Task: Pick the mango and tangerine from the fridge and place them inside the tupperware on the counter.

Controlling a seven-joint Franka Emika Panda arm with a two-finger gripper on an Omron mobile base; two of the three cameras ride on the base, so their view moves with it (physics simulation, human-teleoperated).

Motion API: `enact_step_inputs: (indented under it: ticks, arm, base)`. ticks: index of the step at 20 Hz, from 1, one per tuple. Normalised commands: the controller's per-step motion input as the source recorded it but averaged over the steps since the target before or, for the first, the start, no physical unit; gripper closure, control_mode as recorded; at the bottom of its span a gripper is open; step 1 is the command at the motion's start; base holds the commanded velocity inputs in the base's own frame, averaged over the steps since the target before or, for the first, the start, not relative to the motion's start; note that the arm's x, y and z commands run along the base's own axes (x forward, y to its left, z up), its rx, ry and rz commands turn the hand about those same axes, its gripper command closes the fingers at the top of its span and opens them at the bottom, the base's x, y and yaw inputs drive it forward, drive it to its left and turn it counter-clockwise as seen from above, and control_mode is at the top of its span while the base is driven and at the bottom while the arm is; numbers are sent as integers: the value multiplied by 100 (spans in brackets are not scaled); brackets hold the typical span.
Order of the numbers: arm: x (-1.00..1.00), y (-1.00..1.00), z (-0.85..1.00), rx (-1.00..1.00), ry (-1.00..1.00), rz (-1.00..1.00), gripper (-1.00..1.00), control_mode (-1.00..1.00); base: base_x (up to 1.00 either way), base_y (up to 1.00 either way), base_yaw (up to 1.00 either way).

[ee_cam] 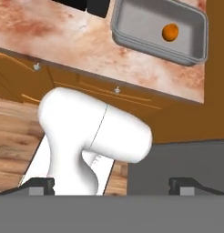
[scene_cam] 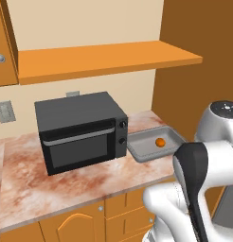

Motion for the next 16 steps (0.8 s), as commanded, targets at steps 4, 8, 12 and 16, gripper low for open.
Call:
enact_step_inputs:
  ticks: [4, 8, 12, 16]
  arm:
    - [-27, 3, 2, 0, -6, -24, -100, -100]
    - [-17, -1, 0, 0, -28, -6, -100, -100]
    - [-9, -1, 0, 0, -14, -2, -100, 100]
    - [0, 0, 0, 0, 0, 0, -100, 100]
  base:
    - [0, 0, 0]
    - [0, 0, 0]
    - [-53, -6, 0]
    - [-98, 0, 0]
